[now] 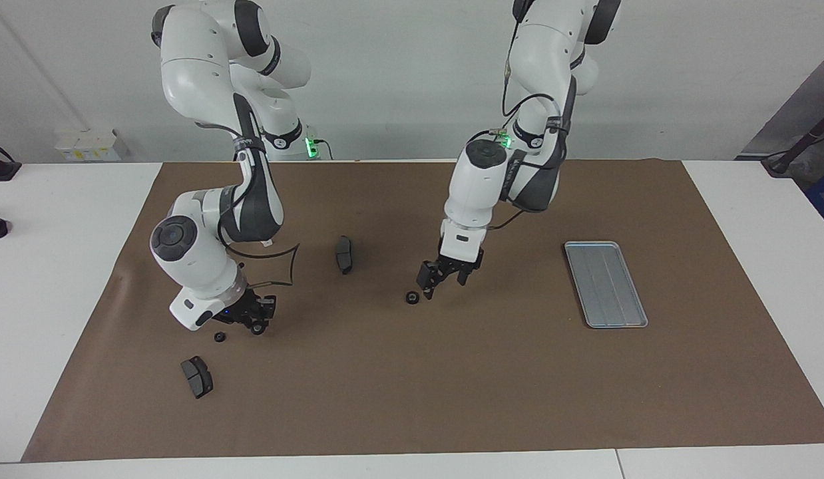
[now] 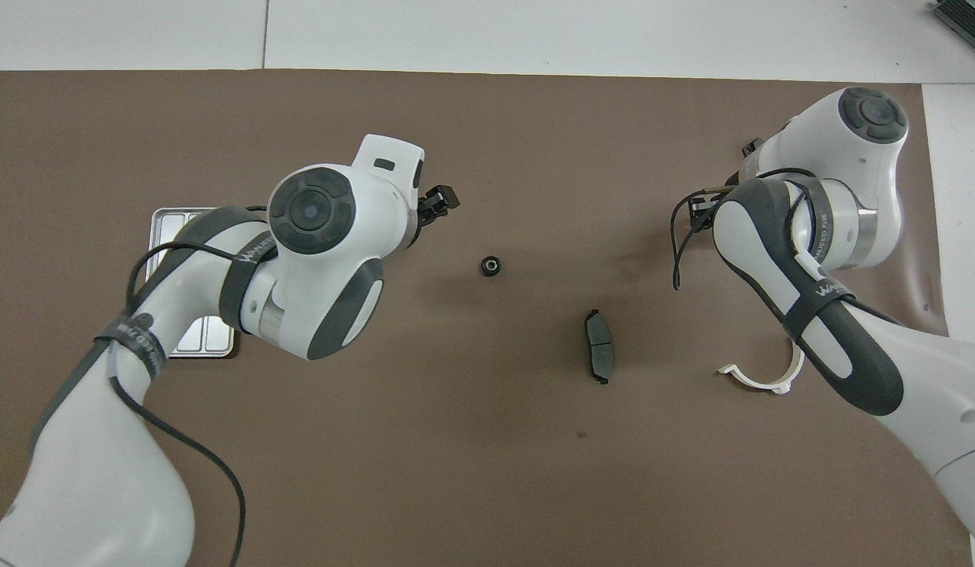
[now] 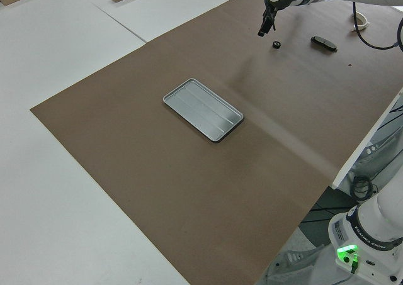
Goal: Place bearing gear from tray to pile
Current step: 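Release the gear mid-table and withdraw the left gripper to the table edge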
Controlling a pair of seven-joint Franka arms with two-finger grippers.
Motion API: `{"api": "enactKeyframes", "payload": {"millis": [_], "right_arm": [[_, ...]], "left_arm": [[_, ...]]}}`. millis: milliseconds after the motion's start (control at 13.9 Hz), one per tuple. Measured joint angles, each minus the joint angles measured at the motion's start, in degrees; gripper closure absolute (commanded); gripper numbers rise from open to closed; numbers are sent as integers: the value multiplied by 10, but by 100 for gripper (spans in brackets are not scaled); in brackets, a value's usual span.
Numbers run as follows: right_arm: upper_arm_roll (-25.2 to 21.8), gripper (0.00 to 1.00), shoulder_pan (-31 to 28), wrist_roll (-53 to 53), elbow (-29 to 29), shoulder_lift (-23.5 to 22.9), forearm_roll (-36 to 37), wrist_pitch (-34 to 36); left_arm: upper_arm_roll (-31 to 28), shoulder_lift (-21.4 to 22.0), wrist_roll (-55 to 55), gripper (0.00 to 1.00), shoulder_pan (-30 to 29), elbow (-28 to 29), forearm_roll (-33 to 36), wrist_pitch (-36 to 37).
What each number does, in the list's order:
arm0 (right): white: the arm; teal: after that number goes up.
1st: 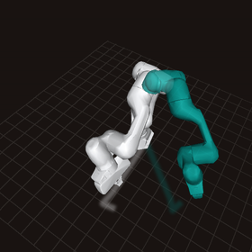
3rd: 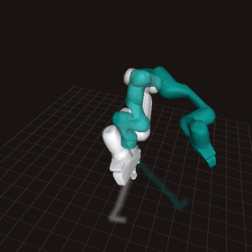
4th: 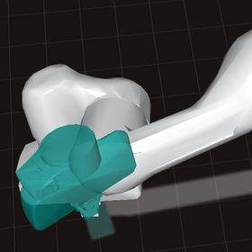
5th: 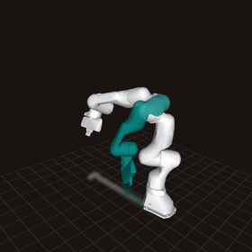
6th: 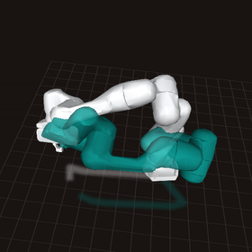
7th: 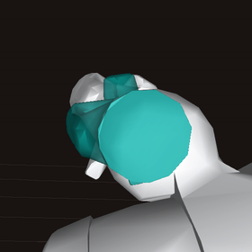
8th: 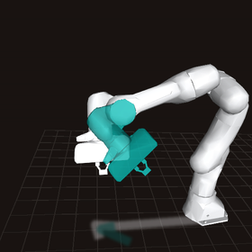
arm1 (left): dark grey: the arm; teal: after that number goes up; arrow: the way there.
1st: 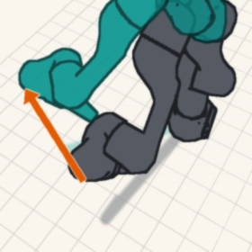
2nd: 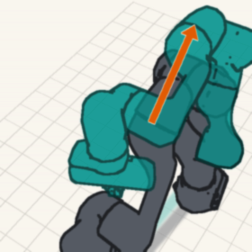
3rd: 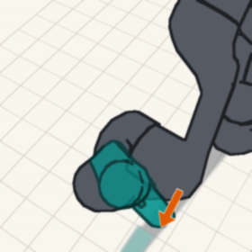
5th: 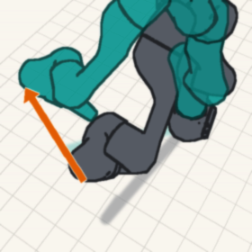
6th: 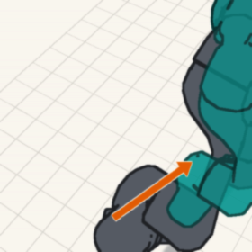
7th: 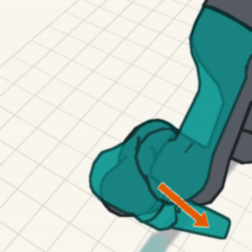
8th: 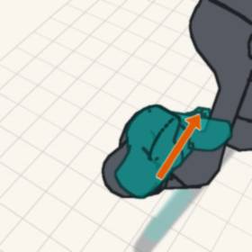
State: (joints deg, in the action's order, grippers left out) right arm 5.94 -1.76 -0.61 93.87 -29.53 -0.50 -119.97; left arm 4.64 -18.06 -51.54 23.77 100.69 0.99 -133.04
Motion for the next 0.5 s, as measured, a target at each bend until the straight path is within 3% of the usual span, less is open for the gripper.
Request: {"api": "enactKeyframes", "payload": {"millis": [360,432,504], "right_arm": [[1,100,25,-55,25,13,0,0],[1,92,27,-65,28,15,0,0],[1,71,30,-80,31,18,0,0]], "left_arm": [[-2,58,252,0,-101,2,0,136],[-2,63,299,0,-121,2,0,154],[-2,69,347,0,-142,2,0,170]]}}
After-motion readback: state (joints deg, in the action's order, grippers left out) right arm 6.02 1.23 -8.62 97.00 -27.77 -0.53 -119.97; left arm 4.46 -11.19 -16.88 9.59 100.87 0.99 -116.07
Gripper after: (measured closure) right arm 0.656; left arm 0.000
